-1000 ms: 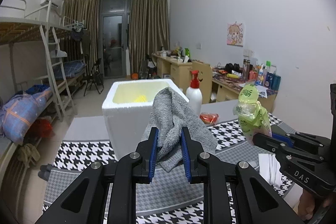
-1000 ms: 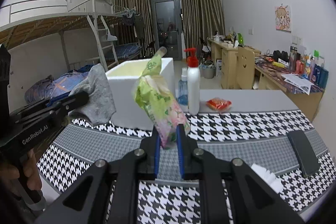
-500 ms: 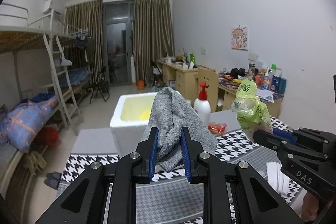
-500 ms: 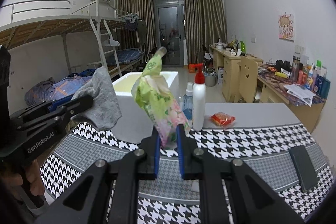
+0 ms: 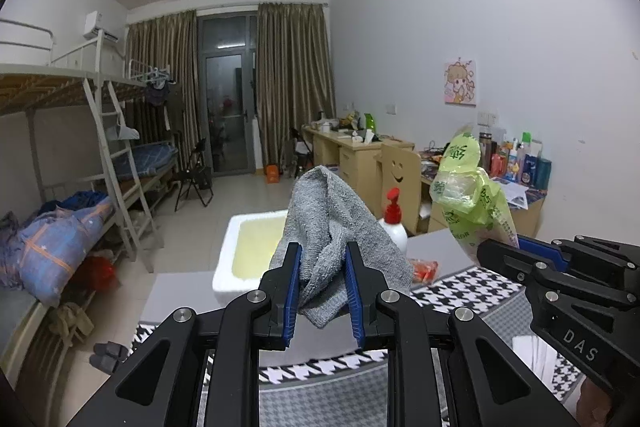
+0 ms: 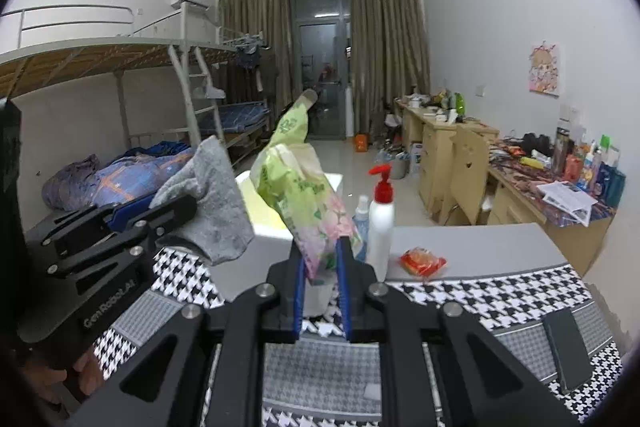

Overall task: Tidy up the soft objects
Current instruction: 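Carry the sock with the left tool while the right tool lifts the tissue pack toward the box, then lower the grey sock into the white foam box and open the left tool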

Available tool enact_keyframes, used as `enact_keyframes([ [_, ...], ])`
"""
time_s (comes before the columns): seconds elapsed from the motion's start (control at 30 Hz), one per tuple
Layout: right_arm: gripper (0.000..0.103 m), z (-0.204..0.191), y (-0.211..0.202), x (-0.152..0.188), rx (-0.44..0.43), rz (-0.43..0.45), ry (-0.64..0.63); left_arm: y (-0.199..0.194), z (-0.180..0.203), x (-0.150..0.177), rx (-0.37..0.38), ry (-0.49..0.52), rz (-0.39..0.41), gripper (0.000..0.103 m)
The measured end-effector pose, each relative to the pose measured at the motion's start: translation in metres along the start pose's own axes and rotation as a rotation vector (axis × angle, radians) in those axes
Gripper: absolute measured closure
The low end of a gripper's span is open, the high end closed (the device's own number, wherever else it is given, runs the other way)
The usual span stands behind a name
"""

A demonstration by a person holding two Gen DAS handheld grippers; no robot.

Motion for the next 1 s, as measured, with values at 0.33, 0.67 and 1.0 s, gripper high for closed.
enact_keyframes([
  [0.33,0.085,-0.001,0.014,-0.014,-0.006,-0.024,0.002,0.027,-0.014,-0.018,-0.024,-0.031,-0.030,0.080],
  [0.67,0.085,-0.010,0.032,-0.026,-0.017,-0.040,-0.019,0.050,-0.016,-0.023,-0.043,-0.046,-0.061,0.080],
  [1.0,0.085,-0.002,0.053,-0.032,-0.033,-0.094,-0.001,0.077,-0.022,-0.031,-0.035,-0.057,-0.100,0.080],
])
Point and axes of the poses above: each gripper's, at about its wrist camera, not at the fingertips, and y roughly the way its jaws point, z to its right, x to its underside, the point moved 8 cm from there along y, roughly the way its jaws point, and after that the axes turned 8 degrees about -z, right-handed, at the moved point
